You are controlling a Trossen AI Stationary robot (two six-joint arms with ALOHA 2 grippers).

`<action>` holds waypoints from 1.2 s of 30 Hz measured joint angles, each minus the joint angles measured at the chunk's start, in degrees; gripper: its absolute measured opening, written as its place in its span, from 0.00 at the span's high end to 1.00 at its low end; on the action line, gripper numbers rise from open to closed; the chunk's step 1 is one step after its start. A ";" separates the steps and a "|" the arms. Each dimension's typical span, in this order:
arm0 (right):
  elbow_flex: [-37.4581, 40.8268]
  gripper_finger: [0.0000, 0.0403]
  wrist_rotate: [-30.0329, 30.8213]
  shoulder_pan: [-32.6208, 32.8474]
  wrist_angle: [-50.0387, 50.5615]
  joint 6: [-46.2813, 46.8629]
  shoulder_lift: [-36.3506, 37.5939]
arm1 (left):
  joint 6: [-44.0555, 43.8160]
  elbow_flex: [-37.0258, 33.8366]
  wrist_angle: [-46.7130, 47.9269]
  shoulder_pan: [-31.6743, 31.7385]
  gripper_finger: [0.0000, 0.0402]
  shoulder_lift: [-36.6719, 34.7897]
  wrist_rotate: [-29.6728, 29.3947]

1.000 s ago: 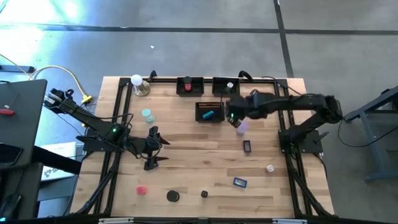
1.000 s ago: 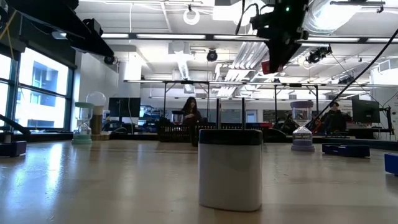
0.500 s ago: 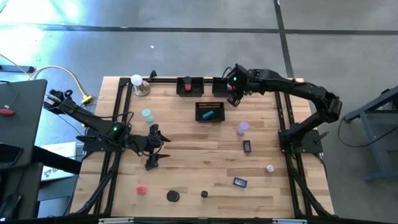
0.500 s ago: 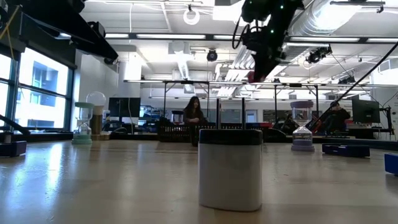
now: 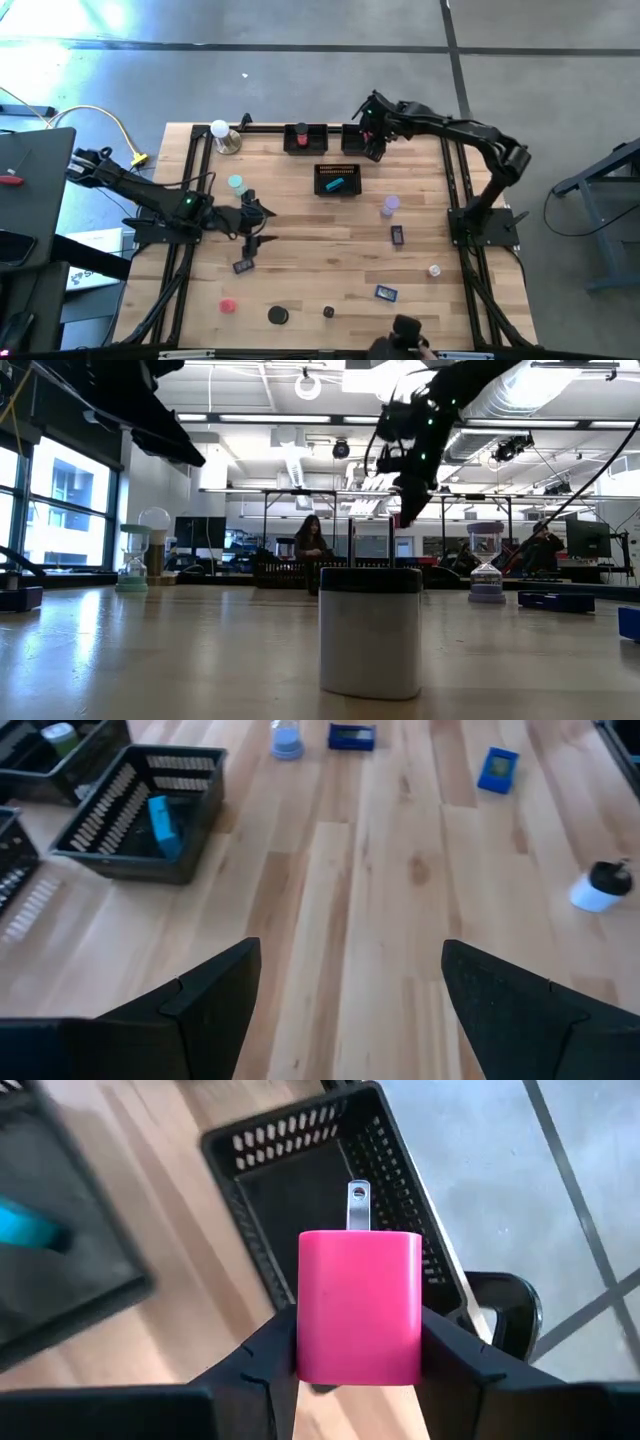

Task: Pick & Place Office items
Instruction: Put the top pink adapter charger into the top right black bin

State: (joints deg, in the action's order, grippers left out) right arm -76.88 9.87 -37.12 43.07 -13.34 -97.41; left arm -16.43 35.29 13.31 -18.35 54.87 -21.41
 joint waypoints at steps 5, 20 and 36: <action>0.00 0.65 -3.71 -2.46 -2.75 -3.21 -3.14 | -0.12 0.00 -0.20 3.03 0.25 0.00 -0.02; 0.00 0.65 -6.43 -3.94 -5.61 -15.86 -9.34 | 2.92 0.00 -3.16 9.84 0.25 -0.01 0.58; -0.04 0.65 -8.83 -6.13 -6.54 -18.46 -10.75 | 3.03 0.00 -3.48 11.46 0.25 0.00 1.08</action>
State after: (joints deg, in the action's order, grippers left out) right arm -76.93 1.04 -43.25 36.53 -31.80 -108.16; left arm -13.40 35.29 9.82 -6.90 54.87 -20.33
